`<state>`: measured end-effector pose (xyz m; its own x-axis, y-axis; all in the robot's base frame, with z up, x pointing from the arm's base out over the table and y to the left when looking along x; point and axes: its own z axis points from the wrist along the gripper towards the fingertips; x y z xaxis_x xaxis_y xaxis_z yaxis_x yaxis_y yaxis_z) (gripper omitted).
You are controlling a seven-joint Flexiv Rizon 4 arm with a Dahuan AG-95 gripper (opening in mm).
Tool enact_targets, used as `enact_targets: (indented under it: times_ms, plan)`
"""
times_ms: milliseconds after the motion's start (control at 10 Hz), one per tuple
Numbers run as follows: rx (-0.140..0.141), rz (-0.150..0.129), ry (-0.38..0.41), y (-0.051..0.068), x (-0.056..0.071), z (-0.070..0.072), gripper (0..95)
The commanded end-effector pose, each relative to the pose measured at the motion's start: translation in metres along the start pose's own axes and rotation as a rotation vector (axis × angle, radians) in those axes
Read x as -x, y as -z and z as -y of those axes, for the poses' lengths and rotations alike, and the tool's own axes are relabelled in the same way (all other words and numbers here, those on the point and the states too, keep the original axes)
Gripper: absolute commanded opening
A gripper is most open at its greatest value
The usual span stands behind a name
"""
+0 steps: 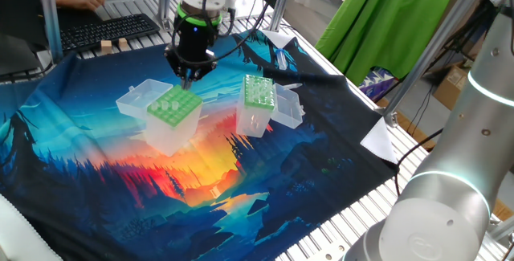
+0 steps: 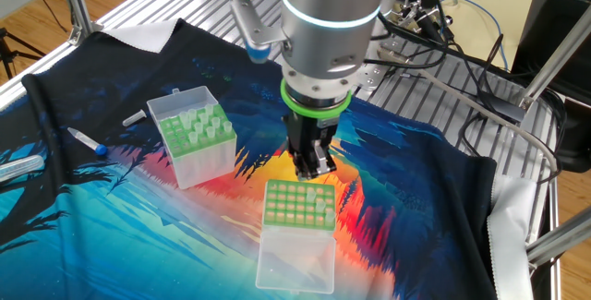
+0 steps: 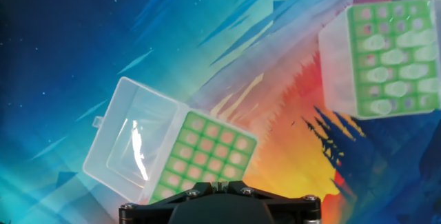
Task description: Transfer all large pipette tips from one holder to another
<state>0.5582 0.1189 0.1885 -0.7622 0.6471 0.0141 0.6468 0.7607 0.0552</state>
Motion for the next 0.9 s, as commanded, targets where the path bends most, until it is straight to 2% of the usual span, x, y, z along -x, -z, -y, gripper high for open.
enact_targets:
  times_ms: [100,500,900]
  plan:
    - [-0.002,-0.001,-0.041,-0.005,-0.004,-0.004,19.0]
    - [0.005,-0.004,-0.115,-0.014,-0.005,-0.007,19.0]
    - [0.018,-0.006,-0.242,-0.019,-0.005,-0.010,19.0]
